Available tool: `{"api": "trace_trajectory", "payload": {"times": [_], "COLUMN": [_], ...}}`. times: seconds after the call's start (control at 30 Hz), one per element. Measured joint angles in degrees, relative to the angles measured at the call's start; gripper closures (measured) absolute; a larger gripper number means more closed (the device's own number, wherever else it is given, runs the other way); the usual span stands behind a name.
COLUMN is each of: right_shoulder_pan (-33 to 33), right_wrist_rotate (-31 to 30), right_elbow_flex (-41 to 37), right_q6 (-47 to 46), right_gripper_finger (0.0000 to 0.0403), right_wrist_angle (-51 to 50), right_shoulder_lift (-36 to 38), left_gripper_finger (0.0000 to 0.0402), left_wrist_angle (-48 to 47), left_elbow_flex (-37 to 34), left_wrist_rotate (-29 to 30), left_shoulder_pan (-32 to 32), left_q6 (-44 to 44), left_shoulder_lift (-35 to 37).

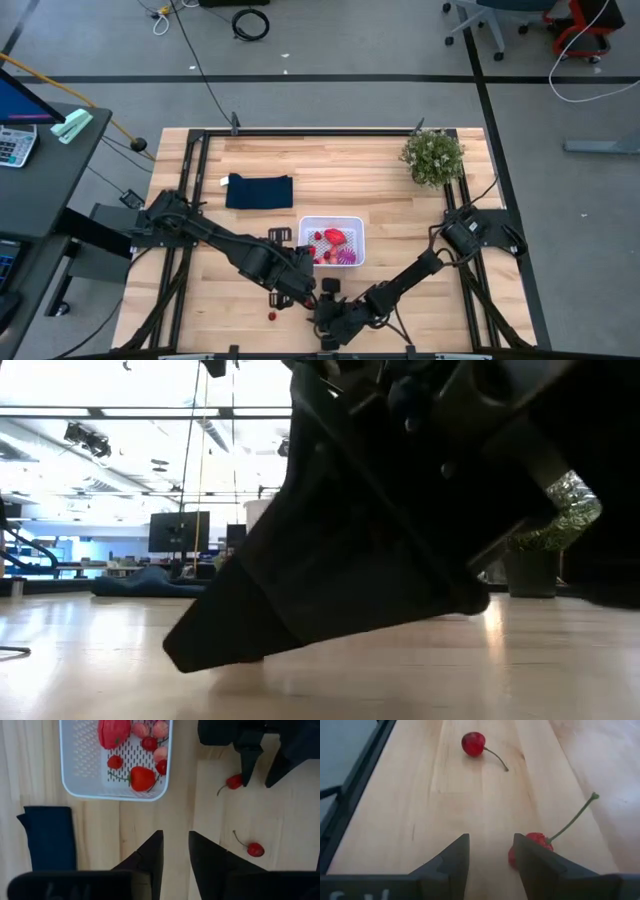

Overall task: Pick and placing Produce into tupperware
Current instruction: Put the cherry into the white bin

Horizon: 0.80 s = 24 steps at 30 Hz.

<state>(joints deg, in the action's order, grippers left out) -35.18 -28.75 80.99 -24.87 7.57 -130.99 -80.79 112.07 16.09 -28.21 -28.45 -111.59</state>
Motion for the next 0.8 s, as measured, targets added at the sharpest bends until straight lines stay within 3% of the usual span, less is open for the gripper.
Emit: {"api": "trace_trajectory", "payload": {"times": [0.57,0.8], "right_shoulder_pan": [-0.7,0.1], "right_wrist_rotate": [-1.9,-2.7], "right_elbow_flex": [0.5,0.5], "right_q6": [4.0,3.9], "right_gripper_finger": [0.0249,0.0232], "right_wrist_angle": [-4.2,-8.4], "right_shoulder_lift": [3.3,3.2], "left_gripper_finger": [0.0325,0.0329], "left_wrist_angle": [-1.2,-1.4], "left_elbow_flex": [0.0,0.0], "left_wrist_rotate": [0.0,0.0], "left_shoulder_pan": [-1.9,-2.2], "left_q6": [-3.5,-5.5], "left_shoulder_lift": [0.0,0.0]}}
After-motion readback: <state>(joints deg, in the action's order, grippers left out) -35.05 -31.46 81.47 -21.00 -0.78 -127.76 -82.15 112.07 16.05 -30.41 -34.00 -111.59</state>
